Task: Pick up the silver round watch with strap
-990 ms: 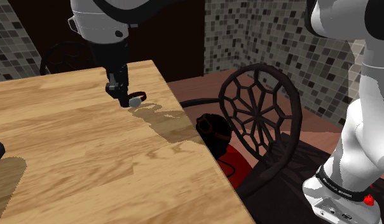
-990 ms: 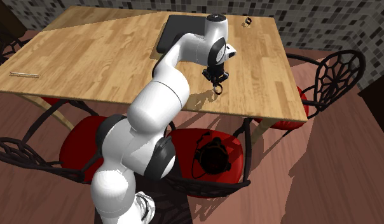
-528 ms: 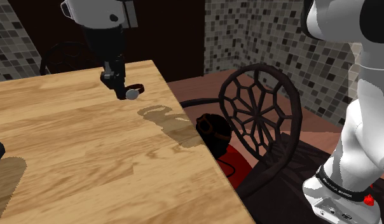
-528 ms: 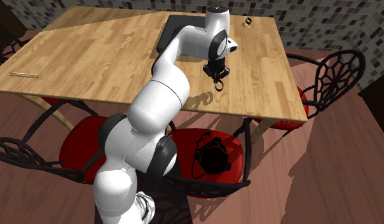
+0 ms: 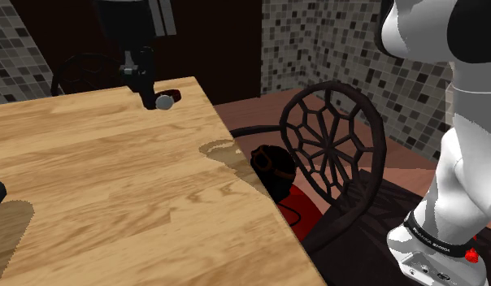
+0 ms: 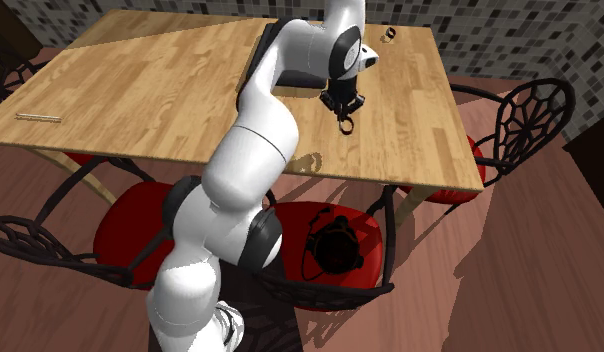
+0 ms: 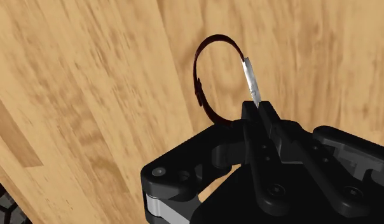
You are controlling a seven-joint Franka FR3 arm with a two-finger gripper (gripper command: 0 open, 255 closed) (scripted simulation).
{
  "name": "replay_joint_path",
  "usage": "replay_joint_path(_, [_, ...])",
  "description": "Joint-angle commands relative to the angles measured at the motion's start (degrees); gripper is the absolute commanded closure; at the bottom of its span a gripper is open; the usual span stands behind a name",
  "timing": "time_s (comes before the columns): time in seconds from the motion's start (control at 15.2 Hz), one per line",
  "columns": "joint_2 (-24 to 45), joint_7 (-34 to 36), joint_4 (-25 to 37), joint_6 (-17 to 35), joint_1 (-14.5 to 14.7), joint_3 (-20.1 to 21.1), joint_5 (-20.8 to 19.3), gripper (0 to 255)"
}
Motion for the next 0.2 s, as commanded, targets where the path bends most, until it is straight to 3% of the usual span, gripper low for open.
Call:
replay_joint_path(0.0, [1.31, -0.16, 3.73, -2.46, 0.87, -0.09, -0.56, 255])
replay_joint_path(0.13, [1.41, -0.18, 4.01, -2.64, 0.95, -0.11, -0.59, 255])
